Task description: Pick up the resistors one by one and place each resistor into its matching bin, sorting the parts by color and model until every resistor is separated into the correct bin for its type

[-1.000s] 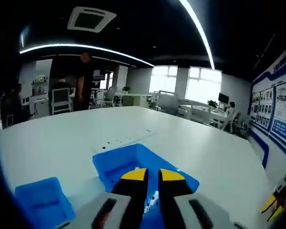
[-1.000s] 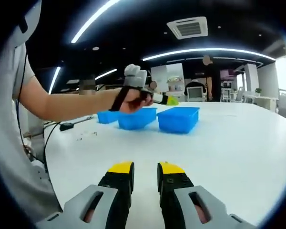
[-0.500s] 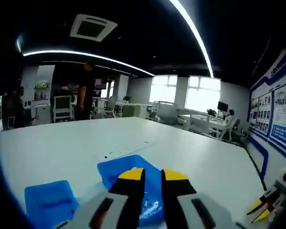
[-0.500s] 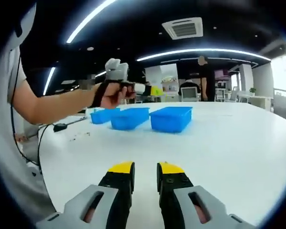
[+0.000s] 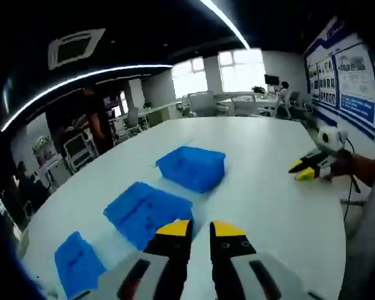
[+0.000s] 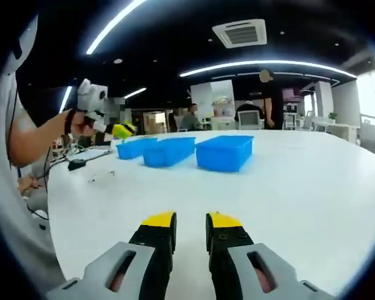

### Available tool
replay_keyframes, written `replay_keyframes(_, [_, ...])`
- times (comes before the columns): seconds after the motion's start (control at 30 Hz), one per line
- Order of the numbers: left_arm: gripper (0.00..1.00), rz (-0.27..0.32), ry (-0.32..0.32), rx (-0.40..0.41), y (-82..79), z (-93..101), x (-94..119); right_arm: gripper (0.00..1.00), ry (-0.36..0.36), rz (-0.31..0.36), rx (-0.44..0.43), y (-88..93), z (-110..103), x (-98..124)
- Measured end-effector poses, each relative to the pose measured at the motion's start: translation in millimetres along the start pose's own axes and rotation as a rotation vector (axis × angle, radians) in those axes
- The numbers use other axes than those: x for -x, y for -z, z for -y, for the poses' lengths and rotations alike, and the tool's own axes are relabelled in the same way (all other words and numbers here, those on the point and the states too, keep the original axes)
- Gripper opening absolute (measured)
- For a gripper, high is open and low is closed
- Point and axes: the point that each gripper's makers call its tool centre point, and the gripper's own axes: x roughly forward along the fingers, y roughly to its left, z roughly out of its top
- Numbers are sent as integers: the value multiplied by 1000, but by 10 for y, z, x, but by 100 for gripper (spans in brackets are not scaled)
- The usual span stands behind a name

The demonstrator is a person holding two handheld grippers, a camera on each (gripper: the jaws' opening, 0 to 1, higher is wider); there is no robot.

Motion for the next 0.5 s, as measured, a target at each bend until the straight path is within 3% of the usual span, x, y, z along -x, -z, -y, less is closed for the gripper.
replay_keyframes(0.13, [15,-67,101,128,386,233,195,21,-22,4,25,-47,-42,-125])
replay_keyframes(0.27, [15,-232,140,142,820,435,300,21,-51,2,27,-38,-137,-244])
replay_keyframes(0.4, [15,-237,138,182,946,510,236,21,-72,-7,33,-11,-227,-309])
replay_keyframes(0.5, [15,-296,131,208,1083,552,214,21,-73,-13,37,8,-227,-307])
